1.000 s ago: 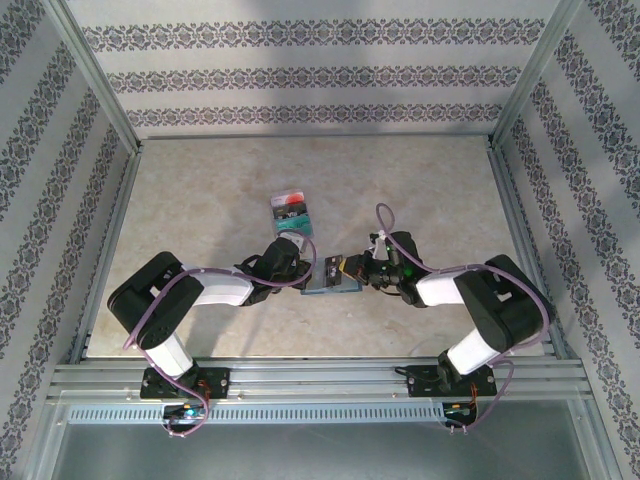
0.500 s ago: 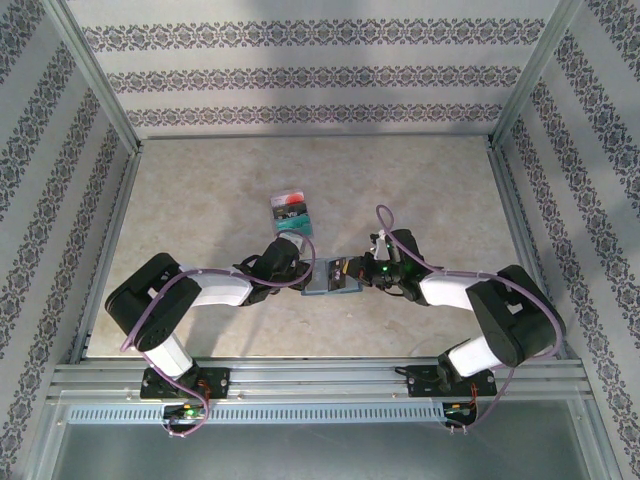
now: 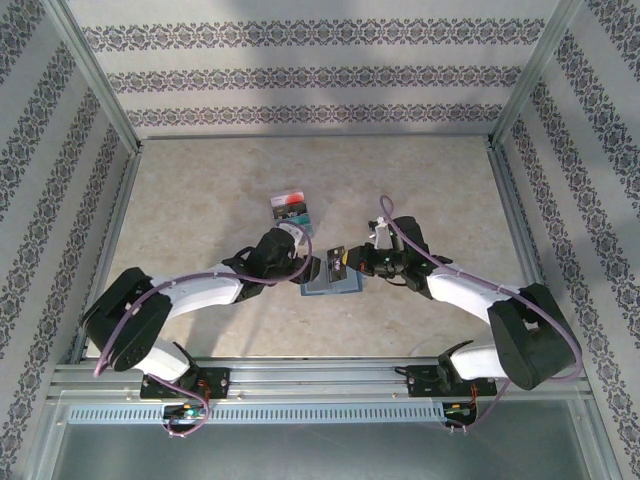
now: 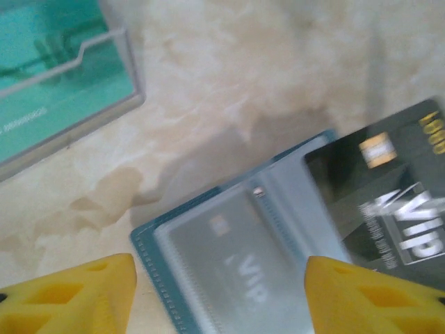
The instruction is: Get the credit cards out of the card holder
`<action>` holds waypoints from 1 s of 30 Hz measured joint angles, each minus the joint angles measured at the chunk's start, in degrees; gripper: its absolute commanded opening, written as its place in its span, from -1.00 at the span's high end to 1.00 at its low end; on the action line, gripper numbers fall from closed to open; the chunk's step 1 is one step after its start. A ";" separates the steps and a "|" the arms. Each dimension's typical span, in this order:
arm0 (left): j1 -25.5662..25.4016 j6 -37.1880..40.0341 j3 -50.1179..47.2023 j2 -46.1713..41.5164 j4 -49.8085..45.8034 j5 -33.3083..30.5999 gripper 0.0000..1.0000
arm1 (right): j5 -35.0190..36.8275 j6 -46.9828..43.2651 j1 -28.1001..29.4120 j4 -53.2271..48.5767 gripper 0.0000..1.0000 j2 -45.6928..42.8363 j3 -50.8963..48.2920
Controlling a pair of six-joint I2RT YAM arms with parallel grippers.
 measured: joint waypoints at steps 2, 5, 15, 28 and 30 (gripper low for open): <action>1.03 2.05 0.96 -1.79 -1.01 3.04 -0.70 | -1.64 -1.36 0.00 -1.38 1.00 -0.68 0.92; 3.50 6.05 4.28 -3.52 -4.44 9.33 -0.90 | -5.07 -3.34 0.00 -3.02 1.00 -1.27 2.60; 9.44 15.06 10.60 -4.31 -13.33 26.18 -0.79 | -15.41 -7.52 0.00 -5.42 1.00 -2.43 5.31; 11.52 14.01 9.66 -4.26 -12.57 45.09 0.01 | -22.34 -8.96 0.02 -5.81 1.00 -4.26 7.67; 11.52 13.09 9.18 -3.96 -12.00 47.28 0.44 | -22.67 -8.98 0.02 -5.84 1.00 -4.26 8.07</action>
